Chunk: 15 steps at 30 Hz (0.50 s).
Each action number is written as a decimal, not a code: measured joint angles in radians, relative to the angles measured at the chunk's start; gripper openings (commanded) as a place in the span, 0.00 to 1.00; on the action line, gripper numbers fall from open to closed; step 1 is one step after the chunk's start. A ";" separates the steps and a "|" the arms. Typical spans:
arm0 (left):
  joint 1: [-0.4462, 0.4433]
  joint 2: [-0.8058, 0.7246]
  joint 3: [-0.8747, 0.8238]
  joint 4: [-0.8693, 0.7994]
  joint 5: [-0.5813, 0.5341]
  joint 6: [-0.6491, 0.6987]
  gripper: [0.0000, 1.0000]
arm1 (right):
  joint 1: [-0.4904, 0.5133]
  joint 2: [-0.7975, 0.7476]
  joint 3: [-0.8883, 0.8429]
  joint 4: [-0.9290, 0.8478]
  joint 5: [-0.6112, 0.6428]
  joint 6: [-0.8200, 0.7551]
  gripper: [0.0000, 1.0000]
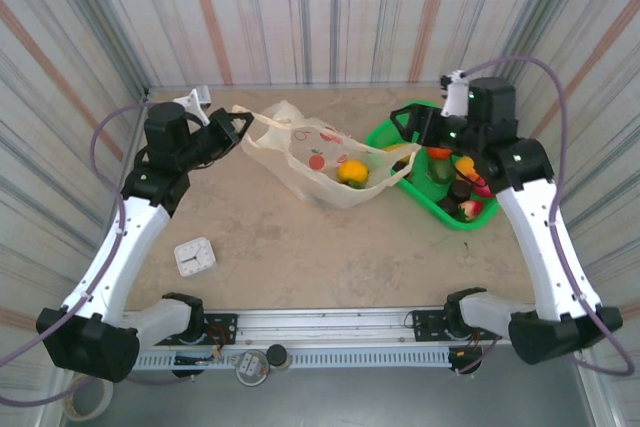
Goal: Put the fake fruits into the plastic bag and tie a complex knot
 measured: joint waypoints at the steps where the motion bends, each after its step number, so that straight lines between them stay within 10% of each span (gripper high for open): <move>1: -0.002 0.000 0.001 -0.008 -0.006 0.000 0.00 | -0.026 -0.020 -0.020 0.014 -0.005 0.010 0.81; 6: -0.005 0.000 0.003 -0.053 -0.032 -0.006 0.00 | -0.163 -0.034 -0.133 0.049 -0.017 0.096 0.64; 15: -0.024 0.000 0.016 -0.077 -0.040 -0.004 0.00 | -0.196 0.278 -0.259 0.055 0.027 0.111 0.63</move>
